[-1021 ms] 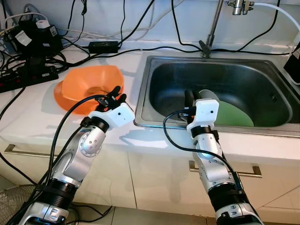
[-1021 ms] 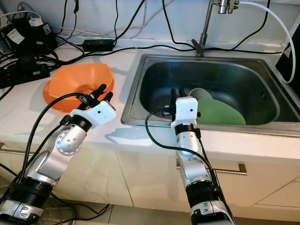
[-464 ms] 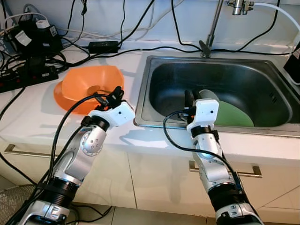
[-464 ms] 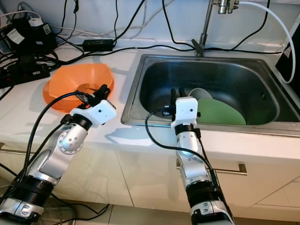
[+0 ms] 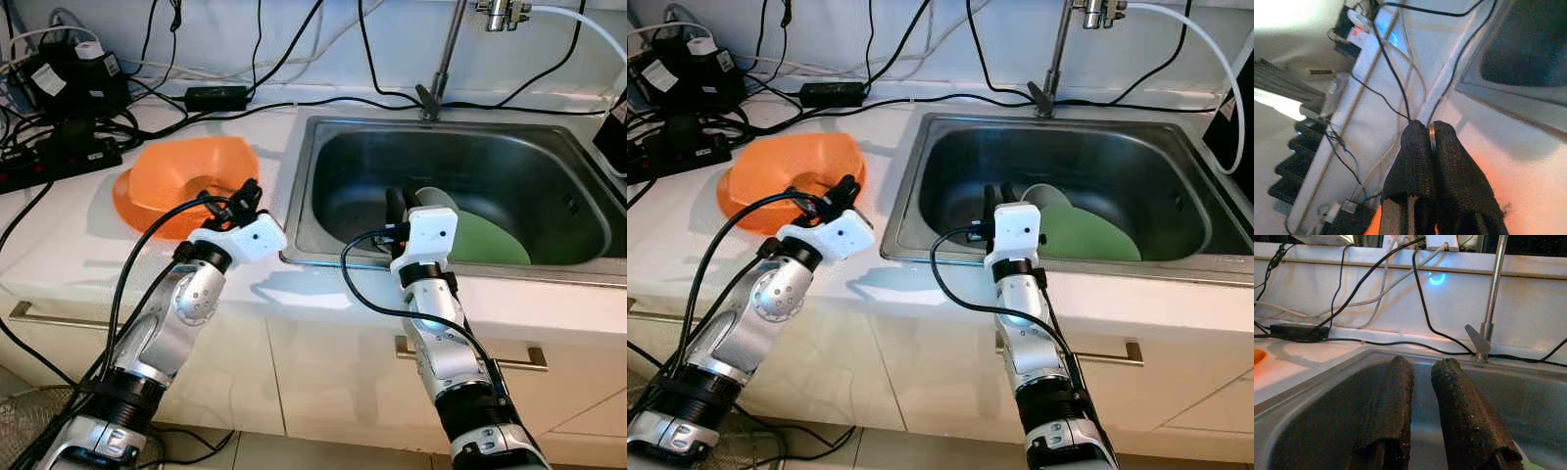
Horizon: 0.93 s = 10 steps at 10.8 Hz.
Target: Kitchen organization
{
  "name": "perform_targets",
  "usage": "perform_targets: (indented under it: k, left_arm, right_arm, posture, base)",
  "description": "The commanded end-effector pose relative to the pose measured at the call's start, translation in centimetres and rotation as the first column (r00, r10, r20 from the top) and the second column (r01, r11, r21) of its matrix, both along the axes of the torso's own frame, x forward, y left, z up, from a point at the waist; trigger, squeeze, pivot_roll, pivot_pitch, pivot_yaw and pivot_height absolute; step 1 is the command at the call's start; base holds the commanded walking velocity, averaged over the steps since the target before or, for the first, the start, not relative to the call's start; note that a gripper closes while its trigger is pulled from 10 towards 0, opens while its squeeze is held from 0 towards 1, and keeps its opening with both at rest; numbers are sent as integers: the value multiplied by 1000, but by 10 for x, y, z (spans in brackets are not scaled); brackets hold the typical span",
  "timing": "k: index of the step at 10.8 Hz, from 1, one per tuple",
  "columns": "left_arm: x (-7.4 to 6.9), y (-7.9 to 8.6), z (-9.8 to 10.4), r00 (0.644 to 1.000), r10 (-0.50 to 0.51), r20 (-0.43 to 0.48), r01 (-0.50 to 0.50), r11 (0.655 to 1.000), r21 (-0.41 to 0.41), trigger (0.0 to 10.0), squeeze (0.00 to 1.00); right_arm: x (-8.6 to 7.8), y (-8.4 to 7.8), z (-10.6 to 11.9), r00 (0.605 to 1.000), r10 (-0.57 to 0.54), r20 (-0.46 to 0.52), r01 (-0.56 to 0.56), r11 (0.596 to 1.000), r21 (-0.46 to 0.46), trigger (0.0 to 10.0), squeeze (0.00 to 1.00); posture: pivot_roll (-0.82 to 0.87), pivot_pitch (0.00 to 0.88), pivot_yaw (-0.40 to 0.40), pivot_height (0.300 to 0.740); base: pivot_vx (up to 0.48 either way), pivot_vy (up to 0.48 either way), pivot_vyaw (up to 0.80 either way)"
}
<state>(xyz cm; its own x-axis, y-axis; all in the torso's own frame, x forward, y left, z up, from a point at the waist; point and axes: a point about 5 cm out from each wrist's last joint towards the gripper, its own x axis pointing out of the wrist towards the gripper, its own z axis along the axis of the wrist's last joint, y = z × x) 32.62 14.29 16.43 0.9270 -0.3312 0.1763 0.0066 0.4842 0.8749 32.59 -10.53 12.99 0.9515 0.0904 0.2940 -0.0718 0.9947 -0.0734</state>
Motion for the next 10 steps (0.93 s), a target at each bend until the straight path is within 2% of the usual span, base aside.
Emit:
perform_targets:
  k: [1, 2, 3, 4, 5, 6, 7, 8, 9, 10]
  left_arm:
    - [1, -3, 17, 996, -16, 87, 15, 1000, 11, 0, 0]
    - [-2, -8, 35, 976, -23, 217, 16, 999, 31, 0, 0]
    - [-5, -12, 45, 961, -33, 274, 27, 999, 25, 0, 0]
    - [-9, -24, 65, 928, -63, 366, 71, 997, -10, 0, 0]
    - [-13, -35, 81, 918, -83, 388, 165, 969, -183, 6392, 0]
    - [-16, -43, 89, 919, -120, 374, 253, 910, -329, 10000, 0]
    - [-19, -53, 91, 924, -174, 339, 324, 827, -459, 10000, 0]
    - [-18, -58, 89, 928, -226, 295, 362, 729, -580, 10000, 0]
    - [-21, -64, 89, 927, -281, 249, 373, 606, -703, 10000, 0]
    - [-20, -70, 83, 916, -364, 168, 350, 520, -779, 10000, 0]
  right_arm:
    - [0, 2, -13, 998, 4, -65, -5, 1000, -11, 10000, 0]
    - [0, 3, -12, 998, 11, -64, -11, 1000, -11, 10000, 0]
    - [0, 3, -13, 998, 10, -64, -10, 1000, -11, 10000, 0]
    - [0, 3, -13, 998, 9, -67, -10, 1000, -12, 10000, 0]
    - [0, 2, -13, 998, 10, -67, -11, 1000, -15, 10000, 0]
    - [0, 2, -13, 998, 10, -66, -11, 1000, -16, 10000, 0]
    - [0, 1, -13, 998, 6, -66, -8, 1000, -17, 10000, 0]
    - [-1, 1, -15, 998, 8, -69, -9, 1000, -19, 10000, 0]
    - [-2, 1, -15, 997, 16, -70, -18, 1000, -24, 10000, 541]
    - [-3, 4, -15, 998, 33, -55, -37, 997, -69, 10000, 1000]
  posture:
    - [111, 0, 39, 740]
    - [108, 0, 39, 740]
    - [110, 0, 38, 740]
    - [109, 0, 37, 740]
    - [103, 0, 37, 740]
    - [104, 0, 37, 740]
    - [104, 0, 34, 740]
    - [99, 0, 36, 740]
    - [103, 0, 36, 740]
    - [103, 0, 36, 740]
  base:
    - [0, 0, 0]
    - [0, 0, 0]
    - [0, 0, 0]
    - [0, 0, 0]
    - [0, 0, 0]
    - [0, 0, 0]
    - [0, 0, 0]
    - [0, 0, 0]
    - [0, 0, 0]
    - [0, 0, 0]
